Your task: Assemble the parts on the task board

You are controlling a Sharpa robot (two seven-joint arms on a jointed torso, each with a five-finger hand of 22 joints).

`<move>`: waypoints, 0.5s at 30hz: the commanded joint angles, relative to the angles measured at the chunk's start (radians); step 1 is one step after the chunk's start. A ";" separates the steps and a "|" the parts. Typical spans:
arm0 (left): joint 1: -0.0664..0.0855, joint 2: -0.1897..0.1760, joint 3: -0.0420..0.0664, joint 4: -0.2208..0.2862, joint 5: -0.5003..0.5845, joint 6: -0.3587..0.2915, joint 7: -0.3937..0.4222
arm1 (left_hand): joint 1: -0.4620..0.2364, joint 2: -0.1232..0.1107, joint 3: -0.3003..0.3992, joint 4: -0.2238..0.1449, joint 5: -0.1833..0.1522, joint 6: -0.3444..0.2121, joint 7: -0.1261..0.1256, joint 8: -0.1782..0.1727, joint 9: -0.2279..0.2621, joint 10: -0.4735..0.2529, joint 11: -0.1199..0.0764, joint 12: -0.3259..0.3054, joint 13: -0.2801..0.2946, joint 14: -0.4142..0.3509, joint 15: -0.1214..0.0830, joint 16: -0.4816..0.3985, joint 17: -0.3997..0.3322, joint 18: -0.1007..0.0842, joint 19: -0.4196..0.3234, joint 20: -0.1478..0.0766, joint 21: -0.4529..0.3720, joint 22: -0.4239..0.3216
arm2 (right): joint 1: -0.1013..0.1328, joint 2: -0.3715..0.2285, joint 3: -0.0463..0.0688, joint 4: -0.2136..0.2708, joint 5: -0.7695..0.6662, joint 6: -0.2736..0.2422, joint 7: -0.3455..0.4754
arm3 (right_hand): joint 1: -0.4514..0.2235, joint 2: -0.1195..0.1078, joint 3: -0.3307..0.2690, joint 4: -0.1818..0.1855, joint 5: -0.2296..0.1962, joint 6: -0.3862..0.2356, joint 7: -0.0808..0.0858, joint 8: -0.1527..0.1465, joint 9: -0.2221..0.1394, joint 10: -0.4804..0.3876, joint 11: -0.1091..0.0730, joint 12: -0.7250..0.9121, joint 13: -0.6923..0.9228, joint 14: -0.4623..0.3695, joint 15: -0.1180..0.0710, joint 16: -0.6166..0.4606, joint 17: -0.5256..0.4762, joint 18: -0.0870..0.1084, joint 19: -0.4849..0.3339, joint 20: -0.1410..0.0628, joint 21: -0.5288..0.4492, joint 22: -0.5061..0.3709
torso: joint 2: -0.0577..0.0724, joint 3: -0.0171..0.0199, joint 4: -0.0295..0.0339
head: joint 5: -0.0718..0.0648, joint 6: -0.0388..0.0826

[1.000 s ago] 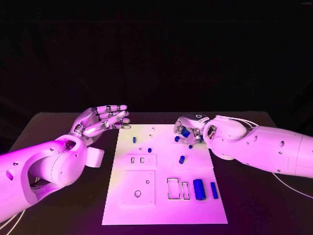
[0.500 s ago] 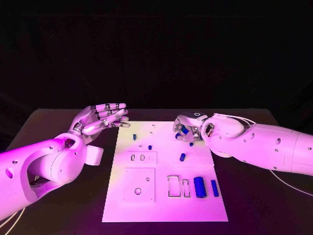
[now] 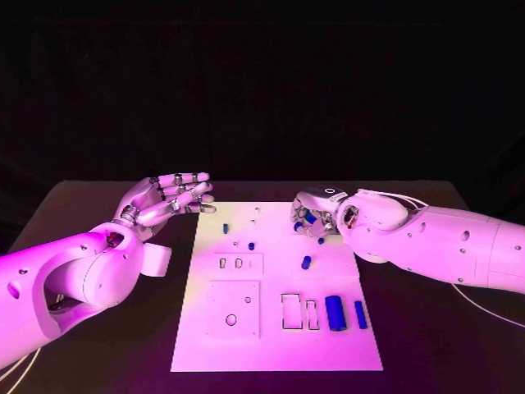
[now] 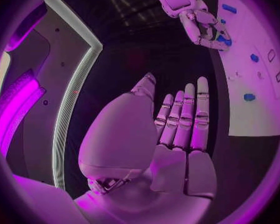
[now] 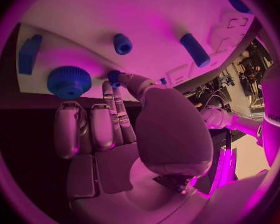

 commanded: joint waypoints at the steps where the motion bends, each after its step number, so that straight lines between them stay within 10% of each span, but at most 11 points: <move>1: 0.001 0.001 0.001 0.001 0.002 0.015 0.004 | 0.004 0.007 0.007 -0.001 0.001 0.001 0.040 0.005 0.001 0.000 0.000 -0.006 0.000 -0.003 -0.005 0.006 0.001 0.010 0.002 -0.001 0.003 0.001 | -0.002 -0.001 -0.001 0.001 -0.018 0.005 -0.007 | 0.006 0.006 0.011 -0.001 0.001 0.010 0.001 0.008 0.005 0.012 -0.002 0.005 0.003 0.026 -0.008 0.007 0.000 -0.012 0.010 0.001 0.009 0.006 | 0.003 0.0001 0.0006 | 0.000 0.000; 7: 0.001 0.000 0.001 0.000 0.003 0.017 0.002 | 0.005 0.009 0.010 -0.001 0.001 0.001 0.040 0.006 0.001 0.000 0.000 -0.006 0.000 -0.004 -0.005 0.008 0.003 0.010 0.001 -0.001 0.006 0.002 | -0.002 0.000 -0.001 0.005 -0.014 -0.074 -0.002 | 0.018 0.020 0.034 -0.016 -0.022 0.031 -0.010 0.035 0.033 0.052 -0.015 0.011 0.015 0.025 -0.019 0.011 -0.004 -0.017 0.022 -0.008 0.025 0.033 | 0.003 -0.0005 0.0027 | -0.001 0.000; 9: 0.001 0.001 0.001 -0.001 0.004 0.021 0.001 | 0.005 0.009 0.010 -0.001 0.001 0.001 0.040 0.006 0.001 0.000 0.000 -0.006 0.000 -0.004 -0.005 0.008 0.003 0.010 0.001 -0.001 0.006 0.002 | -0.002 0.000 -0.001 0.008 -0.008 -0.118 -0.003 | 0.008 0.034 0.031 -0.012 -0.096 0.045 -0.021 0.055 0.053 0.079 -0.024 0.018 0.026 0.025 -0.027 0.012 -0.007 -0.018 0.023 -0.014 0.028 0.038 | 0.003 -0.0006 0.0029 | -0.002 0.001; 15: 0.001 0.002 0.001 -0.004 0.009 0.025 0.000 | 0.006 0.011 0.011 -0.001 0.000 0.002 0.040 0.006 0.002 0.000 0.000 -0.006 0.000 -0.004 -0.005 0.009 0.004 0.010 0.001 -0.002 0.007 0.003 | 0.000 0.006 0.002 0.016 -0.004 -0.196 -0.022 | 0.029 0.046 0.046 -0.033 -0.093 0.050 -0.022 0.076 0.077 0.095 -0.031 0.021 0.036 0.026 -0.033 0.016 -0.006 -0.022 0.033 -0.022 0.039 0.056 | 0.003 -0.0010 0.0029 | 0.000 0.007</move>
